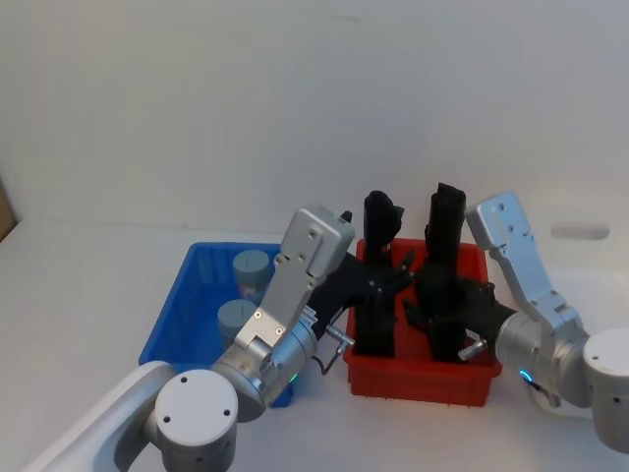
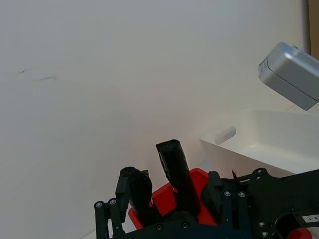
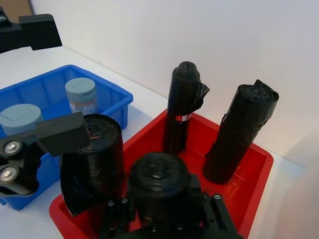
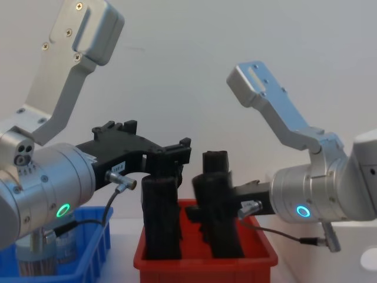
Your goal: Pick the cotton swabs from the blue box and place them into the white box.
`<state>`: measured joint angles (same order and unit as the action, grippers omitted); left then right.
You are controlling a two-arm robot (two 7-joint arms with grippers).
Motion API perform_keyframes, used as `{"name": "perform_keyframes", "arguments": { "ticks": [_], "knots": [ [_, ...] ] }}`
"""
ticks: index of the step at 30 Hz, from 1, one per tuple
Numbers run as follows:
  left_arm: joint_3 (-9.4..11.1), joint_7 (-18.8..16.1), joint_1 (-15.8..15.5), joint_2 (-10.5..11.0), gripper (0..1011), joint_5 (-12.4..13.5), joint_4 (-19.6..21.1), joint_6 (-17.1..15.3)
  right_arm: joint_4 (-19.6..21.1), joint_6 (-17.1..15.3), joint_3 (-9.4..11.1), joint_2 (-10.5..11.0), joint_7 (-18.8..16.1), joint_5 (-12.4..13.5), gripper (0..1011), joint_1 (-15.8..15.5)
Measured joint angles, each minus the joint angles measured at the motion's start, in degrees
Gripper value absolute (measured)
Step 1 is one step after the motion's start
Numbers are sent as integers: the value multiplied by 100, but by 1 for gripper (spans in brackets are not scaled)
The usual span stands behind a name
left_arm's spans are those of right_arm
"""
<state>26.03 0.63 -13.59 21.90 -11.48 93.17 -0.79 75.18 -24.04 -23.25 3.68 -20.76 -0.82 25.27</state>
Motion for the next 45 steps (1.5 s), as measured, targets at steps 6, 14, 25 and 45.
{"name": "perform_keyframes", "arguments": {
  "ticks": [6,14,25,45],
  "knots": [
    [0,0,0,0,1004,0,0,0,-32,-19,-18,-31,55,18,482,12],
    [0,0,0,0,1004,0,0,0,-56,-33,-32,-54,99,29,429,23],
    [0,0,0,0,1004,0,0,0,111,123,34,-4,158,151,418,-6],
    [0,0,0,0,1004,0,0,0,947,730,497,229,619,950,416,-31]
  ]
}}
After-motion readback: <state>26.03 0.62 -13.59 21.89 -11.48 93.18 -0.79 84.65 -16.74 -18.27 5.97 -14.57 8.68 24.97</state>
